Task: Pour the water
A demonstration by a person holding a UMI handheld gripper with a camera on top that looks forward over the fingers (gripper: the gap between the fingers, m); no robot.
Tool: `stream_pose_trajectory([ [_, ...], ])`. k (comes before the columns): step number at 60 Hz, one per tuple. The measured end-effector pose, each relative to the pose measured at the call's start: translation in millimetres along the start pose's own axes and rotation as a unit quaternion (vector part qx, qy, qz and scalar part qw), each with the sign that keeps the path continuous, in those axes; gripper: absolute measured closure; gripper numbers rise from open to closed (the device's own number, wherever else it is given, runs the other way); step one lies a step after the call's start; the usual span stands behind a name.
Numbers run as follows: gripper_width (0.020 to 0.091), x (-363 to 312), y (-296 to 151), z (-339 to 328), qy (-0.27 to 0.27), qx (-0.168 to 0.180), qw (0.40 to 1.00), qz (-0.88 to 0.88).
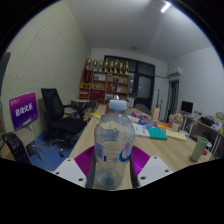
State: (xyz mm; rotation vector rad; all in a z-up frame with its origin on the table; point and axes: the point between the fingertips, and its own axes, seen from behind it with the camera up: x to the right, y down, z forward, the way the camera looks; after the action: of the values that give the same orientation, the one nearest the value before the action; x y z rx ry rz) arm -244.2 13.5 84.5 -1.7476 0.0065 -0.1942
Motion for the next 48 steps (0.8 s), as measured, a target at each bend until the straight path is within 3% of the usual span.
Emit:
stream_pose_trajectory([
  [6,0.0656,1.9,4.4,1.5,-0.009,-0.03,0.999,0.028],
  [11,0.0667,1.1,2.3,-3.8,-0.042,-0.054,0.996,0.062],
  [19,0.0664,12.9,-61.2,-23.6,-0.088,-0.022,0.986,0.137],
  [26,0.0664,69.4,-122.3,-36.2,-0.122,0.0,0.949,0.292],
  [35,0.0664,187.2,-143.0,-44.5,-0.136,0.0,0.833,0.536],
  [41,0.0665,256.2,-111.0,-34.6,-0.147,-0.022,0.731,0.666],
  [48,0.0669,290.8,-66.5,-17.9,-0.155,-0.058,0.622,0.765],
])
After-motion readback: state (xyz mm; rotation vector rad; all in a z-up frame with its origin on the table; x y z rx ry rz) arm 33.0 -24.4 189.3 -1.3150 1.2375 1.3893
